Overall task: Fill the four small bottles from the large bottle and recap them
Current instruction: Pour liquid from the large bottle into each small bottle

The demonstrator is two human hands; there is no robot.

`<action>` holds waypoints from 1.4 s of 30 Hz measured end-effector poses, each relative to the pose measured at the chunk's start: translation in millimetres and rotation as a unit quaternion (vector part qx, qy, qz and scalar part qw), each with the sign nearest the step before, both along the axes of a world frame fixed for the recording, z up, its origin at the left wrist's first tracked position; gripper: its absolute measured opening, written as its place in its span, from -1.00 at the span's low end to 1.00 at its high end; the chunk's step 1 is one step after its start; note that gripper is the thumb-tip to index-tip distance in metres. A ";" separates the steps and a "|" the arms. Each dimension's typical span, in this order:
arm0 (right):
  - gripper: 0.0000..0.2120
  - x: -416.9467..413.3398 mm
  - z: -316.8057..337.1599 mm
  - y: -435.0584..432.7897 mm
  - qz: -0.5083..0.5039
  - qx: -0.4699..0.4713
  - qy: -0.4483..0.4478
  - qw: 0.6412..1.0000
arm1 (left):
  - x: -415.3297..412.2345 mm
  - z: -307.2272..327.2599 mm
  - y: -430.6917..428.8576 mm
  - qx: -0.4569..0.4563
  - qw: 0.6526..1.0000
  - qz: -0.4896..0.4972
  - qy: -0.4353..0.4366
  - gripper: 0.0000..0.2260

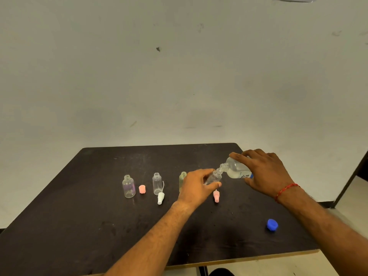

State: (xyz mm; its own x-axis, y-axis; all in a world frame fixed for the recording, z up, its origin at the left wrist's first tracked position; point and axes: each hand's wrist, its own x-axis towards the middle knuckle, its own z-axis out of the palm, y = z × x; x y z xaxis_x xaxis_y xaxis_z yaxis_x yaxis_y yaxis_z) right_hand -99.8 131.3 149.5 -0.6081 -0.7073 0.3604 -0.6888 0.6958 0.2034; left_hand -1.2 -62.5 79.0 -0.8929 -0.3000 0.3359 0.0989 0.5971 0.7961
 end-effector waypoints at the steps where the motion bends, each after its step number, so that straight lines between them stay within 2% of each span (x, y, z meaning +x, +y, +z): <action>1: -0.18 0.4 0.1 0.2 0.000 0.000 -0.001 1.000 | 0.0 0.2 0.4 0.000 1.000 -0.001 -0.001 -0.71; 27: -0.20 -9.4 -7.5 7.5 0.005 -0.012 0.007 1.000 | -9.4 -8.5 0.8 0.002 1.000 -0.006 0.008 -0.74; 33: -0.22 -7.7 -11.7 9.8 0.004 -0.027 -0.015 1.000 | -11.9 -10.7 1.0 0.004 1.000 -0.004 0.010 -0.75; 36: -0.22 -4.4 -15.5 9.4 -0.004 -0.034 -0.034 0.999 | -16.1 -13.2 1.2 0.000 1.000 -0.008 0.006 -0.67; 38: -0.23 -2.2 -19.7 8.4 -0.010 -0.053 -0.053 0.997 | -21.4 -16.6 0.4 -0.001 1.000 -0.008 -0.003 -0.62; 42: -0.26 -1.2 -36.1 11.1 -0.028 -0.148 -0.118 0.982 | -32.9 -25.3 -4.6 0.016 1.000 0.002 -0.014 -0.67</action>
